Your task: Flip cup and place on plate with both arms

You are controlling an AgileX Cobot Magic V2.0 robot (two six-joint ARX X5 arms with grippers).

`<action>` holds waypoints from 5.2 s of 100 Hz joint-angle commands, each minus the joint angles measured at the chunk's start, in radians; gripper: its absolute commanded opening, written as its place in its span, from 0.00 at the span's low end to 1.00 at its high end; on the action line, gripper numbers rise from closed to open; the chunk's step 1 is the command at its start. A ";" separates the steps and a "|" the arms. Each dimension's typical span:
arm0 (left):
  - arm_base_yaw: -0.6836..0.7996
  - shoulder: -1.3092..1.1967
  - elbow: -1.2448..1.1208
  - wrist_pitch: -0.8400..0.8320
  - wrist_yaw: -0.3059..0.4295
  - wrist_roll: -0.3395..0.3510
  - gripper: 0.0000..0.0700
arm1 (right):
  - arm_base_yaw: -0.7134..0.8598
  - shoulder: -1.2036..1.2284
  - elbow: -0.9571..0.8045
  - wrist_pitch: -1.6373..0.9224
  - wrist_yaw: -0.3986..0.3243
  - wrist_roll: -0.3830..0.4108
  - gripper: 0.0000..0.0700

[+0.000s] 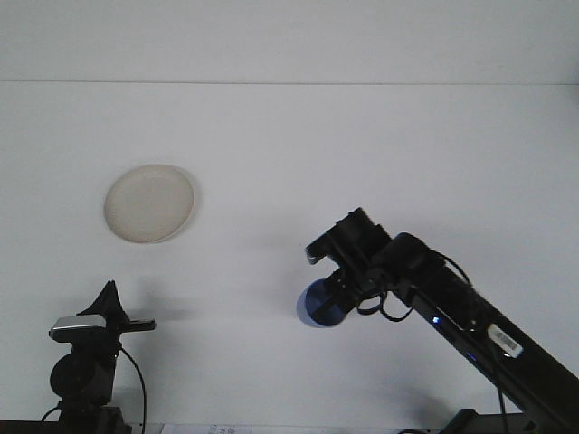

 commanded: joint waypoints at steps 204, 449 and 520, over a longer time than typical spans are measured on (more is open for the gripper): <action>0.001 -0.001 -0.019 0.022 -0.002 -0.003 0.02 | 0.078 -1.299 -0.808 0.716 0.331 -0.055 0.63; -0.879 1.683 1.302 -0.748 0.378 -0.055 0.45 | 0.078 -1.302 -0.808 0.696 0.332 -0.055 0.63; -0.791 1.608 1.501 -0.960 0.260 0.060 0.01 | 0.078 -1.302 -0.808 0.695 0.332 -0.055 0.63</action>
